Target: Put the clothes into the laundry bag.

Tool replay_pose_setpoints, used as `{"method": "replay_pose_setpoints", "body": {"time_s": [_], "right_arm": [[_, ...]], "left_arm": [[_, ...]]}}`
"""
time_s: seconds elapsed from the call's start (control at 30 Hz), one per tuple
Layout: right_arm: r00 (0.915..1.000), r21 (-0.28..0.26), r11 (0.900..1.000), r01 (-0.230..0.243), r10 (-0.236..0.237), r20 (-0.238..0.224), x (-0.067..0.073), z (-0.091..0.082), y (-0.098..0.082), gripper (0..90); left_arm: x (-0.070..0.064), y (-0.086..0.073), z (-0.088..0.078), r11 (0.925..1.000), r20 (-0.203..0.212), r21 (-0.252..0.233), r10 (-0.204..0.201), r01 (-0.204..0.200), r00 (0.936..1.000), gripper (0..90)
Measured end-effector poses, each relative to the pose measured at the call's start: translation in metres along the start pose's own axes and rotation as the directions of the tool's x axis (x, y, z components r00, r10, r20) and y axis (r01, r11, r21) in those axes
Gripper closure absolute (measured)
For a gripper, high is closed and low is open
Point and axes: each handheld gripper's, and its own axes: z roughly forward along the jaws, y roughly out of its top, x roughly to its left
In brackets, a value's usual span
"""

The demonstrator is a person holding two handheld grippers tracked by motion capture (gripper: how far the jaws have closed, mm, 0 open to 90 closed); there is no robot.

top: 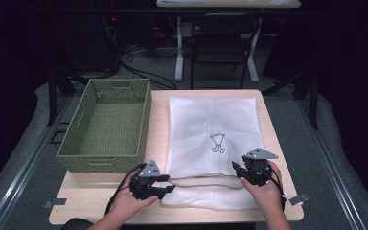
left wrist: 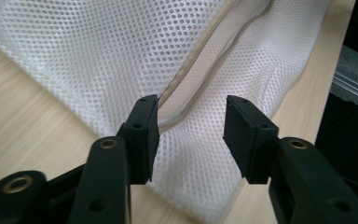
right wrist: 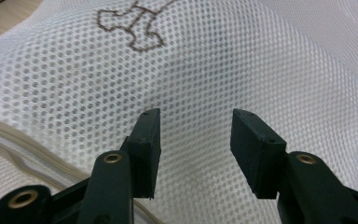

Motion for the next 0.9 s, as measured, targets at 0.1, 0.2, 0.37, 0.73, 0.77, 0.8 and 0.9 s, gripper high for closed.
{"method": "replay_pose_setpoints", "body": {"time_s": [0.1, 0.2, 0.37, 0.73, 0.77, 0.8, 0.9], "right_arm": [[0.9996, -0.022, 0.999, 0.028, -0.028, 0.001, 0.006, 0.000, 0.002, 50.4], [0.9987, -0.048, 0.998, 0.051, -0.051, 0.005, 0.009, -0.001, 0.004, 49.2], [0.9981, -0.062, 0.996, 0.060, -0.060, 0.013, 0.011, 0.001, 0.004, 48.4], [0.9997, -0.032, 0.999, 0.025, -0.025, -0.001, 0.006, 0.012, -0.001, 48.3], [0.9997, -0.033, 0.999, 0.024, -0.024, -0.002, 0.005, 0.012, -0.001, 48.3], [0.9997, -0.031, 0.999, 0.026, -0.026, 0.000, 0.005, 0.012, -0.001, 48.3], [0.9997, -0.032, 0.999, 0.026, -0.026, 0.000, 0.005, 0.013, -0.002, 48.3]], "left_arm": [[0.000, -0.005, -0.009, 0.9987, -0.043, 0.048, 0.020, -0.018, 0.9988, 50.9], [0.005, -0.013, -0.016, 0.9990, -0.056, 0.043, 0.012, -0.010, 0.9983, 50.2], [0.017, -0.025, -0.016, 0.9982, -0.052, -0.009, -0.059, 0.059, 0.9969, 52.9], [0.020, -0.036, 0.005, 0.9987, -0.041, 0.049, -0.013, 0.015, 0.9991, 52.3], [0.020, -0.036, 0.006, 0.9980, -0.041, 0.062, -0.009, 0.011, 0.9991, 52.1], [0.020, -0.037, 0.008, 0.9982, -0.046, 0.058, -0.012, 0.015, 0.9989, 52.0], [0.022, -0.037, 0.008, 0.9982, -0.043, 0.055, -0.022, 0.025, 0.9988, 52.1]]}}
